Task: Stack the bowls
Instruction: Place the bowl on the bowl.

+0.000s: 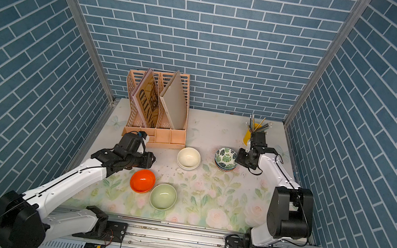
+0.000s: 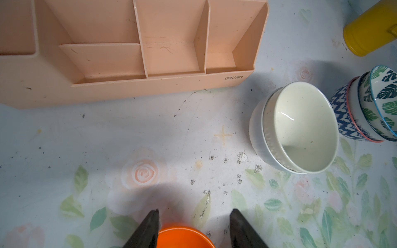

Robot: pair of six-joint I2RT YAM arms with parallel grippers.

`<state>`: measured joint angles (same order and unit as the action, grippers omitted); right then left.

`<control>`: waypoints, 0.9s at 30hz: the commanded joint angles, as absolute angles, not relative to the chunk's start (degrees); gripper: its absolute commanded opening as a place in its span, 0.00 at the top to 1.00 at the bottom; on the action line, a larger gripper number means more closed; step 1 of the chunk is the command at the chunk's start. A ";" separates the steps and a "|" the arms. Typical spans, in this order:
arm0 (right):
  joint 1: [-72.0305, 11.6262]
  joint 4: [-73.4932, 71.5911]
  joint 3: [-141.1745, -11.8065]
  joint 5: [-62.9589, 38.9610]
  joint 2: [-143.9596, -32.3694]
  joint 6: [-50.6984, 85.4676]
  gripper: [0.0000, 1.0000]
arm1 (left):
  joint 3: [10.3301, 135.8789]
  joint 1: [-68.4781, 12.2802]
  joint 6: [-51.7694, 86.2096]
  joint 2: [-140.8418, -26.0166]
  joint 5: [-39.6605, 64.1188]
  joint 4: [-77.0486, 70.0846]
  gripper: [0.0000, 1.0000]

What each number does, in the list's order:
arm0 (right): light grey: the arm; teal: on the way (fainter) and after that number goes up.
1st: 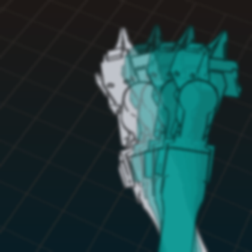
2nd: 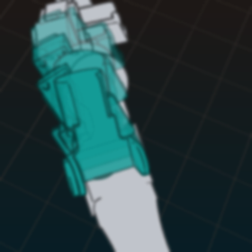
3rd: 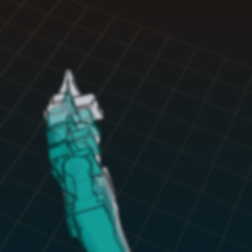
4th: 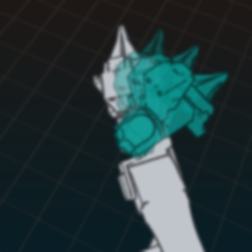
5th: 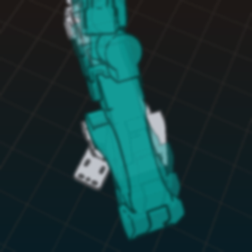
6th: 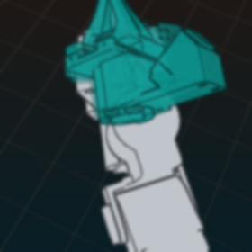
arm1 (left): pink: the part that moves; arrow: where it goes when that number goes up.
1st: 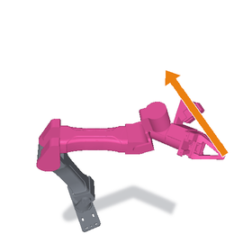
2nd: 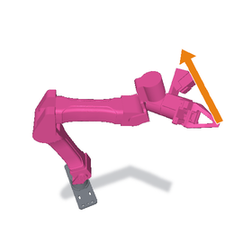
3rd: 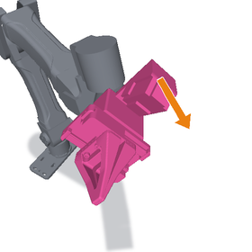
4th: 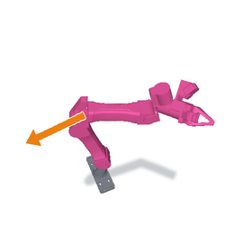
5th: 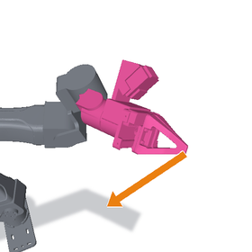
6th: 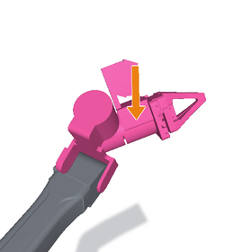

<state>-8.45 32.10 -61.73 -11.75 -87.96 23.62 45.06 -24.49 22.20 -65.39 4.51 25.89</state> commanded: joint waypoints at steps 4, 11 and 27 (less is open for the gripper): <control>-8.39 32.59 -61.90 -14.36 -84.60 23.27 0.90 | 44.21 -24.26 22.03 -65.76 4.25 26.33 0.43; -8.71 29.70 -60.07 -17.53 -79.57 23.72 0.85 | 45.17 -24.99 20.86 -67.20 13.06 26.93 0.45; -13.01 28.98 -59.24 -17.71 -73.78 23.70 0.81 | 54.43 -39.24 20.69 -72.82 11.51 40.53 0.50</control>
